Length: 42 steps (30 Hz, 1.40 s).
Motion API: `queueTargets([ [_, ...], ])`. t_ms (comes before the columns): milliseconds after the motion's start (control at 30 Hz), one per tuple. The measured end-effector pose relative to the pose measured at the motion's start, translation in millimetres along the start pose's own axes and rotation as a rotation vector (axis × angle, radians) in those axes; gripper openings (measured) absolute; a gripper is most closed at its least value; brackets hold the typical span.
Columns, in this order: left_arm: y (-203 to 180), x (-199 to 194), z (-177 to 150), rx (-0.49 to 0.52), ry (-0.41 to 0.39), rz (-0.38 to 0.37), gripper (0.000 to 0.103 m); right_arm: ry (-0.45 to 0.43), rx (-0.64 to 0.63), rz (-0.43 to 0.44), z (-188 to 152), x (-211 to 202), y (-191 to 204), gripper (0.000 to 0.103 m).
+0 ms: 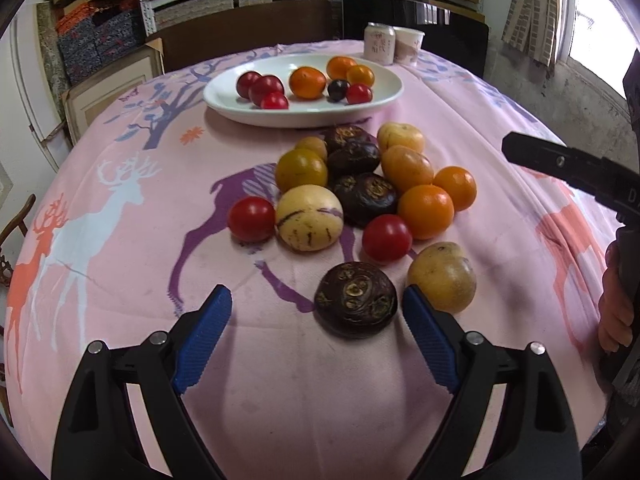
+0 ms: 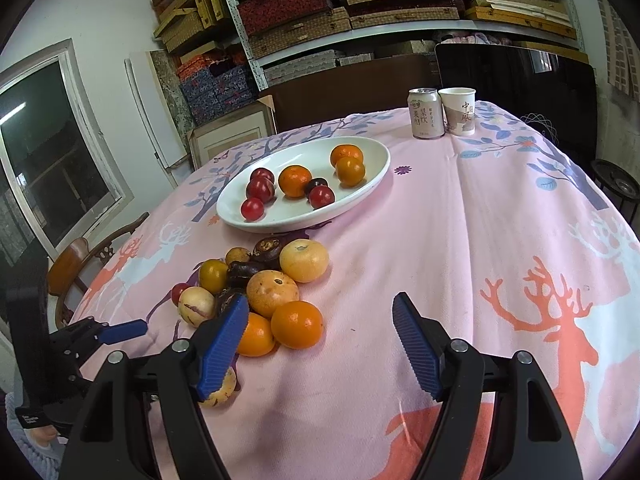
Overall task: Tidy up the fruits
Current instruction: 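Grasp the dark brown round fruit with the left gripper, then carry the brown fruit to the plate with the left gripper while the right grasps the striped pepino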
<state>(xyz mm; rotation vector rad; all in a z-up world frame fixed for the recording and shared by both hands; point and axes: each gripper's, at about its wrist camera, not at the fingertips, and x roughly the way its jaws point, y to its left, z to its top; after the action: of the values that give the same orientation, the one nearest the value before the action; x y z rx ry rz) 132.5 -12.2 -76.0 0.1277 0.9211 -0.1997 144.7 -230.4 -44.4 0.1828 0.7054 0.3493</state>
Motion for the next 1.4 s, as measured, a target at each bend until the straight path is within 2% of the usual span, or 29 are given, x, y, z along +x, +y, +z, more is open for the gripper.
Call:
queueTargets([
  [133,8,10,4,-0.044,0.033,-0.012,0.085,0.008,0.010,0.009,1,2,-1,0.076],
  [200,15,9,4,-0.058,0.027,0.025,0.080,0.010,0.017,0.010,1,2,-3,0.076],
  [233,19,8,3,-0.061,0.025,0.042,0.075,0.010,0.021,0.011,1,2,-4,0.076],
  [300,29,5,0,-0.072,0.025,0.067,0.072,0.010,0.022,0.012,1,2,-4,0.076],
  [433,42,3,-3,-0.099,0.028,0.047,0.069,0.015,0.000,0.012,0,3,-1,0.076],
  [700,37,18,10,-0.092,0.033,0.018,0.065,0.031,-0.061,0.031,-8,0,16,0.076],
  [767,40,17,9,-0.107,0.026,0.006,0.056,0.050,-0.077,0.046,-13,-2,22,0.076],
  [833,44,16,9,-0.120,0.019,-0.002,0.052,0.073,-0.100,0.060,-20,-4,31,0.076],
  [900,46,15,9,-0.128,0.011,-0.019,0.041,0.098,-0.131,0.075,-27,-5,42,0.076],
  [1133,53,13,7,-0.161,-0.002,-0.067,0.041,0.172,-0.197,0.094,-37,6,74,0.076],
  [1333,52,12,6,-0.163,-0.001,-0.070,0.041,0.206,-0.211,0.087,-37,16,86,0.075],
  [1400,53,13,6,-0.165,-0.001,-0.071,0.041,0.224,-0.223,0.080,-39,20,91,0.071],
])
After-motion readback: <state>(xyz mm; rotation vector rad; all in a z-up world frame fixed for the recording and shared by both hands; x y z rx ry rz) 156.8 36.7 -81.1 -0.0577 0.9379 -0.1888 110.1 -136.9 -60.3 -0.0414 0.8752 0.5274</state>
